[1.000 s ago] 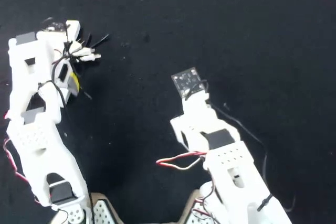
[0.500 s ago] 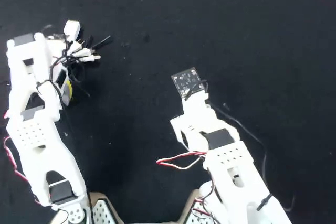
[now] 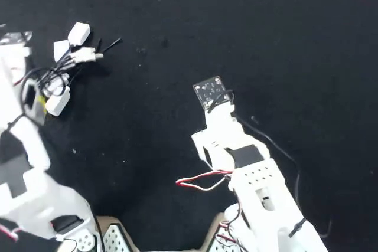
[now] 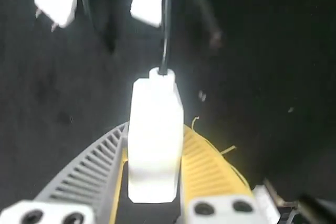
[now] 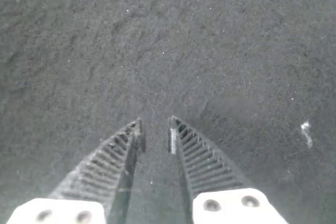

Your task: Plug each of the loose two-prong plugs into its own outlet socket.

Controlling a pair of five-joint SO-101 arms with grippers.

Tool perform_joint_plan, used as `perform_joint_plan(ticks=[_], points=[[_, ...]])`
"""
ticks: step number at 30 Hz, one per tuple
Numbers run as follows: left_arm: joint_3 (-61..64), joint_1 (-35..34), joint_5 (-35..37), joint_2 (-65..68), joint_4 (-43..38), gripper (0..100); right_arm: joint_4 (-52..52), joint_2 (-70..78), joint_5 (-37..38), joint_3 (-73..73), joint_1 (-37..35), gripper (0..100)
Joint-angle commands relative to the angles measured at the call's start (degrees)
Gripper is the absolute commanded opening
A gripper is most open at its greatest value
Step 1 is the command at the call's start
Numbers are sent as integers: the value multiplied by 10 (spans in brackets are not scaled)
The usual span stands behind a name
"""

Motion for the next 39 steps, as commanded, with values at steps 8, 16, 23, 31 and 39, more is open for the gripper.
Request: perform_joint_plan(ticks=[8,16,23,31,39], points=[[74,-126,-42,-210,4,30,-13,3,1,-3,-6,78],[269,130,0,-276,4,30,-13,3,1,-1,-6,78],[376,426,-3,-279,-104,32,-13,3,1,0,-6,78],[485,465,-3,-279,-250,202,-13,3,1,0,-6,78],[439,348,-6,-282,-251,209,-13,3,1,0,-6,78]])
